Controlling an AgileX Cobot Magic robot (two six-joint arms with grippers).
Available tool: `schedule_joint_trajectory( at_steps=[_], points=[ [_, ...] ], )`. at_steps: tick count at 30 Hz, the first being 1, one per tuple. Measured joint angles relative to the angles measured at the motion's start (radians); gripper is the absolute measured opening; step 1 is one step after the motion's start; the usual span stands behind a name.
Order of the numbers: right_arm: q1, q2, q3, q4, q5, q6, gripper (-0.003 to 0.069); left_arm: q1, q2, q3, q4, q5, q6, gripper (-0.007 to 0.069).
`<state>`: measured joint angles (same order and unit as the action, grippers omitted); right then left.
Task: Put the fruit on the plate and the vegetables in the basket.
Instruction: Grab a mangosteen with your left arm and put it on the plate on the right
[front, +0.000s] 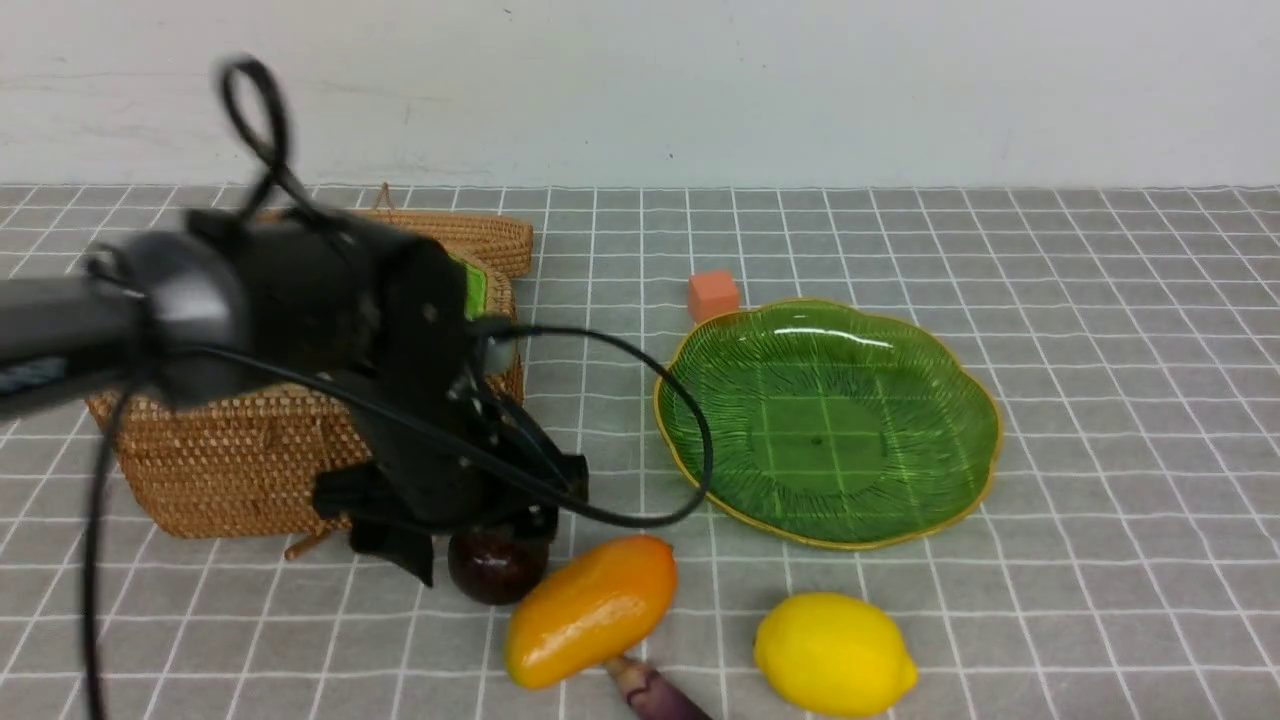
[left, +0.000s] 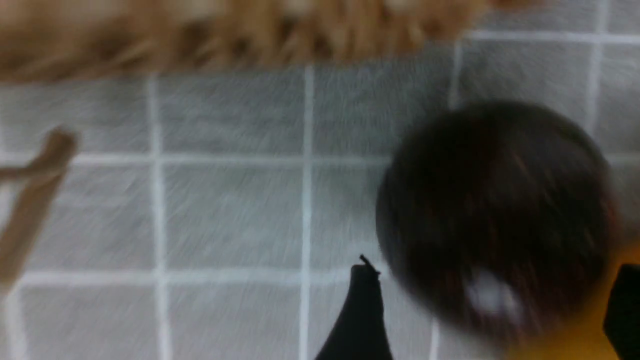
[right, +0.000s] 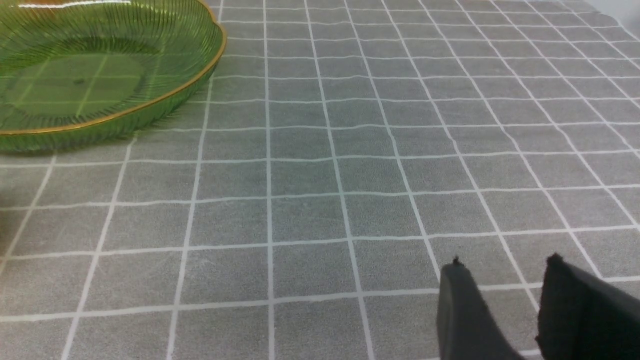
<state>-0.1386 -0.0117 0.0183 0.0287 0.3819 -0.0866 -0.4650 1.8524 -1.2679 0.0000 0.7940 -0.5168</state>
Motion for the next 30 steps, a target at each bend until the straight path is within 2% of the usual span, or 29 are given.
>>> schedule_joint_trajectory(
  at_steps=[7,11,20,27,30],
  points=[
    [0.0,0.0,0.0,0.0,0.0,0.0,0.0241,0.0,0.026,0.0,0.008,-0.061,-0.003,0.0574],
    [0.0,0.0,0.0,0.0,0.0,0.0,0.0241,0.0,0.026,0.0,0.041,-0.062,-0.003,0.0528],
    [0.0,0.0,0.0,0.0,0.0,0.0,0.0241,0.0,0.024,0.0,0.084,-0.031,-0.003,0.0528],
    [0.0,0.0,0.0,0.0,0.0,0.0,0.0241,0.0,-0.059,0.001,0.031,-0.011,0.04,0.0528],
    [0.0,0.0,0.0,0.0,0.0,0.0,0.0241,0.0,-0.126,-0.019,-0.034,0.009,0.099,0.0528]
  ],
)
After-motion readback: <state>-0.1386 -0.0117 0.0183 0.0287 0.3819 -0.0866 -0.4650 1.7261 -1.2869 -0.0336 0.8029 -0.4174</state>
